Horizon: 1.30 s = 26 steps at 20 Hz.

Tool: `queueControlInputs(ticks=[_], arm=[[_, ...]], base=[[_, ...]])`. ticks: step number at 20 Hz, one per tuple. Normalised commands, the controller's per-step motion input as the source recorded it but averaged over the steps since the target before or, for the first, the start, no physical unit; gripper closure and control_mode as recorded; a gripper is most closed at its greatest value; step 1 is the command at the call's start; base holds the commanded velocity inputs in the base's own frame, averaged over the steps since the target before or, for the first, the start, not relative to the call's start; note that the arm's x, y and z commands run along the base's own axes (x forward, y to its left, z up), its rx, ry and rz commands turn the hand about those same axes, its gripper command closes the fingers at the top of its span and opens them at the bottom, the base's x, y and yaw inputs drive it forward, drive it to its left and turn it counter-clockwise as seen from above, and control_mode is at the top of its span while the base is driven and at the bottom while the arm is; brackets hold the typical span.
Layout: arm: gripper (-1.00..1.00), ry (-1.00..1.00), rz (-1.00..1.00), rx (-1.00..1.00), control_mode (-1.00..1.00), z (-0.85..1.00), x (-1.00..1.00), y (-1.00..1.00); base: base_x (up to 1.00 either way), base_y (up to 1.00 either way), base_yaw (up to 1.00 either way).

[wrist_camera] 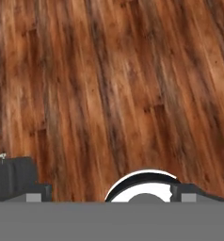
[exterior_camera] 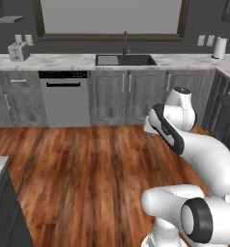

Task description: Take the fork and place it on the left side of the plate. Then take the spoon and place it on the right side of the plate. Make sure they're directly next to the plate.

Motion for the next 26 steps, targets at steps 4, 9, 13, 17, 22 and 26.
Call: queueControlInputs(ticks=[4,9,13,17,22,26], arm=[[-1.00,0.00,0.00,0.00,1.00,0.00,0.00,0.00],[-1.00,0.00,0.00,0.00,1.00,0.00,0.00,0.00],[-1.00,0.00,0.00,0.00,1.00,0.00,0.00,0.00],[-1.00,0.00,0.00,0.00,1.00,0.00,0.00,0.00],[-1.00,0.00,0.00,0.00,1.00,0.00,0.00,0.00],[-1.00,0.00,0.00,0.00,1.00,0.00,0.00,0.00]], base=[[1.00,-0.99,0.24],[1.00,-0.80,0.24],[1.00,-0.35,0.45],[1.00,-0.11,0.52],[1.00,-0.05,0.45],[1.00,-0.03,0.37]])
